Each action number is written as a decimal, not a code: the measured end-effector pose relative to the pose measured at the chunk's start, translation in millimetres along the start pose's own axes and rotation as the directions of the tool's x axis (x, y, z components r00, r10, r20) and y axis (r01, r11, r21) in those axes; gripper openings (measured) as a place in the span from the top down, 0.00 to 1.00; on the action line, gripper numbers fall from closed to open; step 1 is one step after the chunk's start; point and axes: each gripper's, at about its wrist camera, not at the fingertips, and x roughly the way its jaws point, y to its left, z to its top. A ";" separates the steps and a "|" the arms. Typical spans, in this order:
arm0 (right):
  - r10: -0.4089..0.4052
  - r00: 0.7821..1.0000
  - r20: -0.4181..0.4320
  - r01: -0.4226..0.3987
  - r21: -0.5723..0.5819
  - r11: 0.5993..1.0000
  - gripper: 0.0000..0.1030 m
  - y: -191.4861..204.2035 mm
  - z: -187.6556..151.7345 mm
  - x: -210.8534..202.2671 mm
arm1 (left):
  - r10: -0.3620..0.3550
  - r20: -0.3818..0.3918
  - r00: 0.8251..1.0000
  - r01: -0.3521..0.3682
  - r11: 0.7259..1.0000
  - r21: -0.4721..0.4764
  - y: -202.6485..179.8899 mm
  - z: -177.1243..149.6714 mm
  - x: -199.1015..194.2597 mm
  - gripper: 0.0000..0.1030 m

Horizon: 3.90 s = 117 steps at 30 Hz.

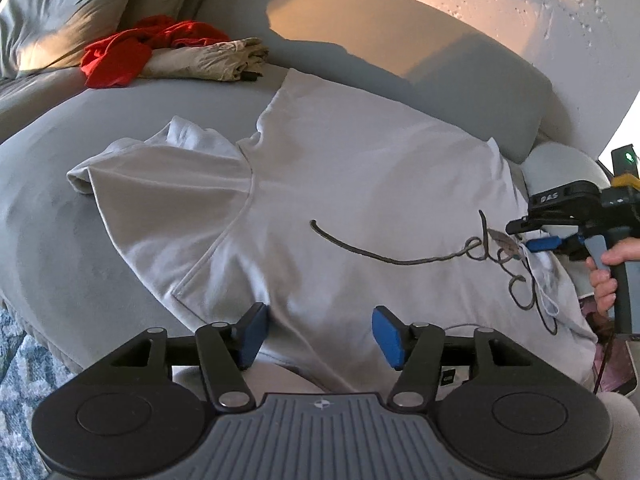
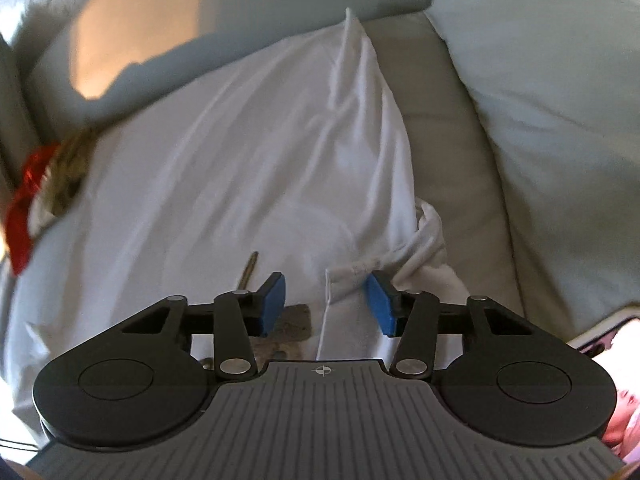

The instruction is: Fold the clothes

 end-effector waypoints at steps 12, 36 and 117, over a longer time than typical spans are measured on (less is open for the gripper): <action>-0.002 0.994 0.112 0.012 -0.091 0.996 0.92 8.3 0.4 -21.0 | -0.008 0.000 1.000 0.008 1.000 -0.005 1.7 -0.7 0.2 0.44; 0.086 0.996 -0.036 -0.086 -0.013 0.996 0.85 -15.0 -34.3 -47.3 | 0.044 0.096 0.994 -0.034 0.994 -0.101 33.1 37.1 -43.2 0.45; -0.102 0.995 -0.018 0.103 0.063 0.993 0.61 -83.1 -88.5 -107.1 | 0.083 -0.121 0.989 -0.052 0.969 0.240 -18.1 31.2 25.9 0.52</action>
